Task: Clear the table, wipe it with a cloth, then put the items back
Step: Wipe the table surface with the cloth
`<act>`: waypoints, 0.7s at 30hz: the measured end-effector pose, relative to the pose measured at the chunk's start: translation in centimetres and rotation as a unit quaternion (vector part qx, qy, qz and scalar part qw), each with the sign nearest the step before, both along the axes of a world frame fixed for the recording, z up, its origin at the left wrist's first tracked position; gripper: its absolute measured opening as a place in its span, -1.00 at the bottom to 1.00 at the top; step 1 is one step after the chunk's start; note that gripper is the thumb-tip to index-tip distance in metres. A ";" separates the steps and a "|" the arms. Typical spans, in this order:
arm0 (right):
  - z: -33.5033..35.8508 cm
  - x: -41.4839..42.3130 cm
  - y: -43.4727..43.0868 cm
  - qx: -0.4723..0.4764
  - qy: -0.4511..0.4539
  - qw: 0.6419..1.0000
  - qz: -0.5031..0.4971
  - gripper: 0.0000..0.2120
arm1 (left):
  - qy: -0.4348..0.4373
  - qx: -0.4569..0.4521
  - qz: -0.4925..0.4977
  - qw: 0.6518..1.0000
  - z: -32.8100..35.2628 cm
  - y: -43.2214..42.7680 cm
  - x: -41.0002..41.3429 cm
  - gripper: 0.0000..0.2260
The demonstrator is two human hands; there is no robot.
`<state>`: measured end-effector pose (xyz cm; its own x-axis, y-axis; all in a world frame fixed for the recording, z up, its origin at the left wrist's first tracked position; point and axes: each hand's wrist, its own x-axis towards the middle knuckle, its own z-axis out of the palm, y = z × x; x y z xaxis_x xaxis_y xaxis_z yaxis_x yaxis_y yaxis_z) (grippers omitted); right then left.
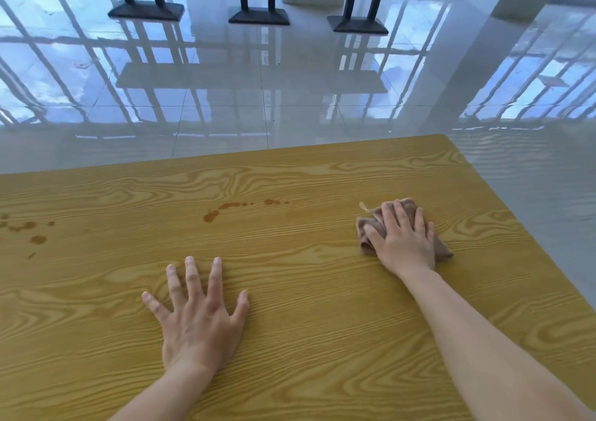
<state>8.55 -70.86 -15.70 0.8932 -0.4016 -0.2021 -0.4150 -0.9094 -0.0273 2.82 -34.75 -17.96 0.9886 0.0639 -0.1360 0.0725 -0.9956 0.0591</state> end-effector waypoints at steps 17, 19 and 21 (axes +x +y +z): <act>-0.3 6.3 9.8 0.023 0.017 1.000 0.001 -0.22 | -0.044 -0.039 -0.116 0.991 0.9 9.1 2.3 -0.28; -0.4 7.2 12.4 0.026 -0.002 0.998 0.053 -0.23 | -0.032 -0.030 -0.095 0.994 0.5 10.5 2.6 -0.26; -0.9 5.9 14.5 0.035 -0.035 0.984 0.171 -0.26 | -0.034 -0.026 -0.099 0.994 0.2 10.4 2.7 -0.28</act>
